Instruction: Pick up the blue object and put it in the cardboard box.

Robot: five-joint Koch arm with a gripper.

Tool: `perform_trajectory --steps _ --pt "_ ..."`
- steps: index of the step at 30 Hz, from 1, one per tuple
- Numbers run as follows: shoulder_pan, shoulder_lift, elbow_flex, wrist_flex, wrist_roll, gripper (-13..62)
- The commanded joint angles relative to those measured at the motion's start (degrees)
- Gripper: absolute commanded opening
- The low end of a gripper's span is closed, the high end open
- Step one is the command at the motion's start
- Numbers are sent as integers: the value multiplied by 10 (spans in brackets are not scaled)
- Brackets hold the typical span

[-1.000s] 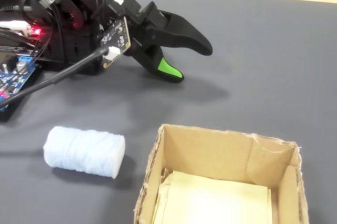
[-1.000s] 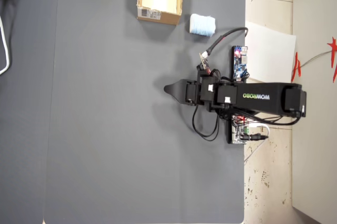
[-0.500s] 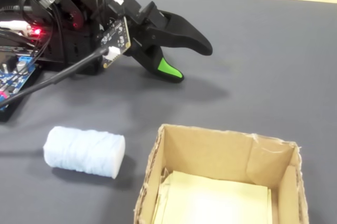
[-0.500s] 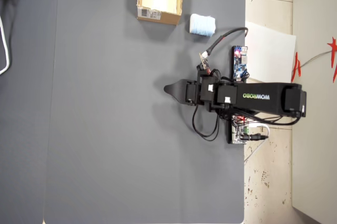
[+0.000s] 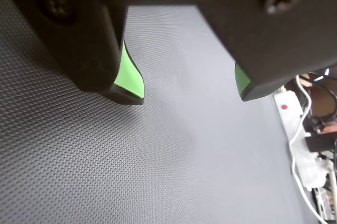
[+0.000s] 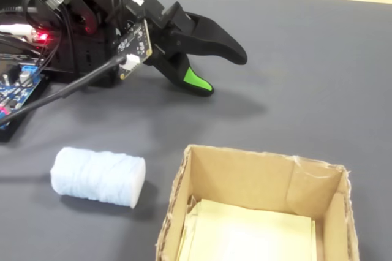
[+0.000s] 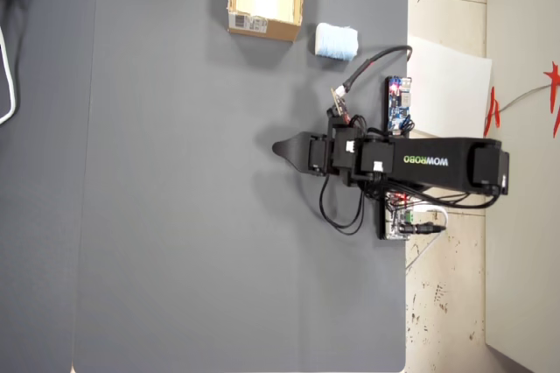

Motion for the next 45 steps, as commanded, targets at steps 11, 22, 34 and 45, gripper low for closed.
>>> perform_trajectory --steps 11,22,34,45 --pt "-3 47 20 59 30 336" --pt "-4 47 20 59 30 337" --pt "-2 46 20 57 28 339" --pt "18 47 20 -52 -39 343"
